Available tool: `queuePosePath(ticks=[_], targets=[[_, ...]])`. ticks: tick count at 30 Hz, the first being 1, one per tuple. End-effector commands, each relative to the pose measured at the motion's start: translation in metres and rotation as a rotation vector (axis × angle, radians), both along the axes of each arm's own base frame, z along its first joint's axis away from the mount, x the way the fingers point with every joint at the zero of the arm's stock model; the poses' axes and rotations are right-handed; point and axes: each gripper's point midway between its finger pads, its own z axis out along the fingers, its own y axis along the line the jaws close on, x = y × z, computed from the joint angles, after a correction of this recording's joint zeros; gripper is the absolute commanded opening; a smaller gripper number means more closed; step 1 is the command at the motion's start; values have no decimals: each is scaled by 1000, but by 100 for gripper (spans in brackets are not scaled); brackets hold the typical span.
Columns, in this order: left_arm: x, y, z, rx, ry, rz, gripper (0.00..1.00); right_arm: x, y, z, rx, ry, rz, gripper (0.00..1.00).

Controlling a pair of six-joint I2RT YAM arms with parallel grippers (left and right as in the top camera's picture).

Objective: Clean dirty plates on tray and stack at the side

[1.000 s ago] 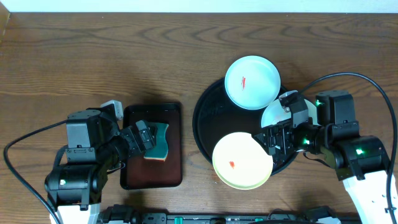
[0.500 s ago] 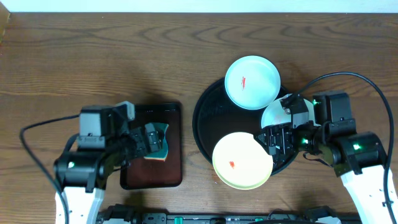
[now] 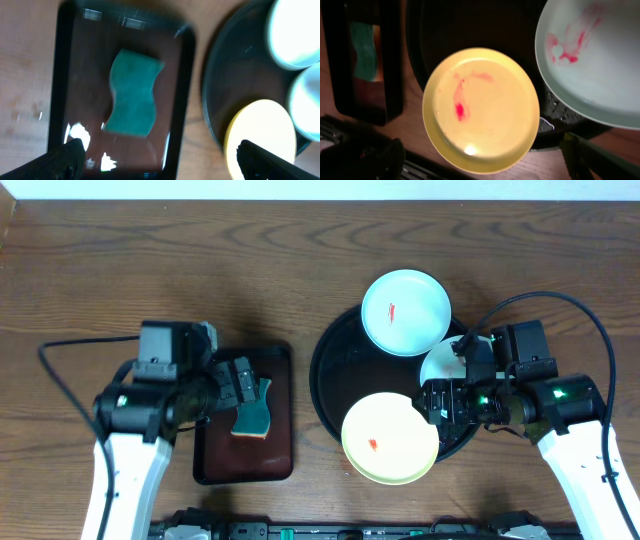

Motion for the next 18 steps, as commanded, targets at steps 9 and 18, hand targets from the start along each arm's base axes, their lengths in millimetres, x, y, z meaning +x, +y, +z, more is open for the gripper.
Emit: queuePosePath(ticks=[9,18], targets=[[-11,2,-83,49,266,-9,83,9,8,10,32,-23,-45,81],[6,11,-134,127,333,6,57,8,11,12,51,-21,-29,77]])
